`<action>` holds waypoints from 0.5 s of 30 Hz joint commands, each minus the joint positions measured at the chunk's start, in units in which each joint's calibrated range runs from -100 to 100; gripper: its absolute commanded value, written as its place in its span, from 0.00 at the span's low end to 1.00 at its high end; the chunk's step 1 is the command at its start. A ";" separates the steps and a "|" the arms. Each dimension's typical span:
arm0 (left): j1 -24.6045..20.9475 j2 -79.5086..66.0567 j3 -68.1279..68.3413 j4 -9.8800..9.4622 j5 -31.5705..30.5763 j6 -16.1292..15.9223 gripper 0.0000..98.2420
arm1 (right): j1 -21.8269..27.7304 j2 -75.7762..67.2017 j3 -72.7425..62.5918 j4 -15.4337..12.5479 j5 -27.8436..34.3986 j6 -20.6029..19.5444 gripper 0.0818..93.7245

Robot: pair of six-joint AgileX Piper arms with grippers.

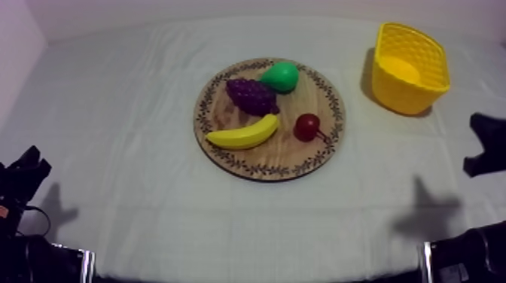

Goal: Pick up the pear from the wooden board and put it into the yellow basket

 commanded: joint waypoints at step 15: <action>-0.03 -0.04 0.04 0.04 0.01 -0.01 0.00 | -0.06 37.18 -41.46 -5.49 1.34 17.53 0.00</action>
